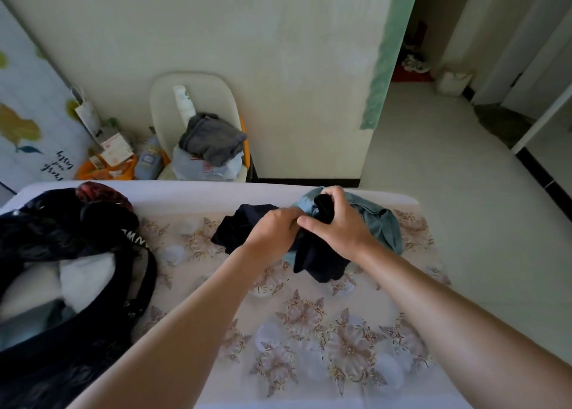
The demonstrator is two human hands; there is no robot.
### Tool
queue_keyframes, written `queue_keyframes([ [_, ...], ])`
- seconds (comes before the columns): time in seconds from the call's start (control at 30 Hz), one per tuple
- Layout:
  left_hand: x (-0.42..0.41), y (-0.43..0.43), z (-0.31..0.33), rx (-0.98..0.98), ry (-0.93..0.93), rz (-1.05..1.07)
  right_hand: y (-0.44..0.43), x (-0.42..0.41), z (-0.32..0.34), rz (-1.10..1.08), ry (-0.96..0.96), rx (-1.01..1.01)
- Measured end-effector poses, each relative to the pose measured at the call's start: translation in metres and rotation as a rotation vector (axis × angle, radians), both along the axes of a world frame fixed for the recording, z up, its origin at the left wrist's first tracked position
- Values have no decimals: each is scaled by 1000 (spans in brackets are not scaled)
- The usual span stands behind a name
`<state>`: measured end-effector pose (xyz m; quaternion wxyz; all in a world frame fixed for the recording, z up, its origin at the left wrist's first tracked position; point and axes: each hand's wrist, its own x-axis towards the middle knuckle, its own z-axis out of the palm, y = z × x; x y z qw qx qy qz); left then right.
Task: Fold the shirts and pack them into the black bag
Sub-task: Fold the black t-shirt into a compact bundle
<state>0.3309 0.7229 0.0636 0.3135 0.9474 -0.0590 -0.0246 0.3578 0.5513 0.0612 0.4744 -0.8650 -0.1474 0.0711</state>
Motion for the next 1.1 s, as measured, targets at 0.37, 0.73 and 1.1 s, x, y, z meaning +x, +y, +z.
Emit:
queue_keyframes([
  [0.37, -112, 56, 5, 230, 235, -167, -16, -96, -13, 64, -228, -466],
  [0.73, -274, 56, -73, 245, 619, -463, -18, -252, -81, 394, 134, -1245],
  [1.1, -271, 102, -137, 684, 253, -431, 22, -309, -129, 135, 174, -870],
])
